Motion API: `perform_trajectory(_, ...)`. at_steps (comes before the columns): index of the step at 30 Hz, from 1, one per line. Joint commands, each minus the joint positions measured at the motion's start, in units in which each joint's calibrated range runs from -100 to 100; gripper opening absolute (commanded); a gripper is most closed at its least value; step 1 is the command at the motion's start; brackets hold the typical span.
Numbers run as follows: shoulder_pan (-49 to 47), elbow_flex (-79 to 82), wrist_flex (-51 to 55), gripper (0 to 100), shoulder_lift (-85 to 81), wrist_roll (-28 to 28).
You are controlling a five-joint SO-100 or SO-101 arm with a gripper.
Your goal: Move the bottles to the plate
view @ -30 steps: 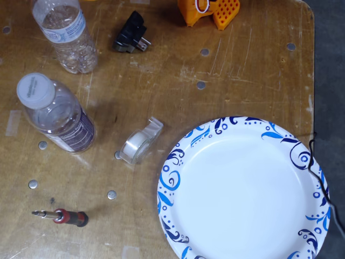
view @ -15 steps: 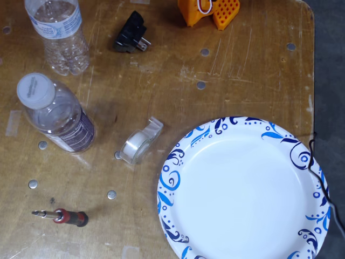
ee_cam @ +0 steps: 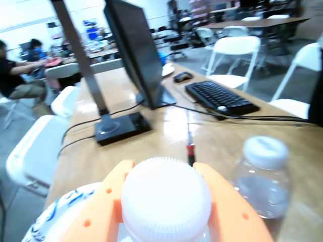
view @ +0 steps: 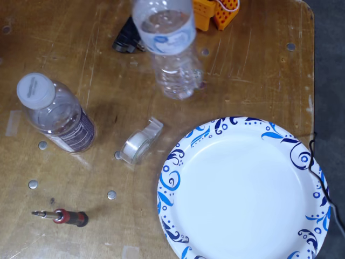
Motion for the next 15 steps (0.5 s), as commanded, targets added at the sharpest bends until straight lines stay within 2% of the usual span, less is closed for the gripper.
perform_trajectory(1, -6.74, -1.74, -7.13, 1, 5.37, 0.26)
perform_trajectory(4, -10.52, -1.92, -14.87, 1, 11.78, 2.03)
perform_trajectory(15, -24.75, -2.55, -37.68, 1, 34.8, 2.56)
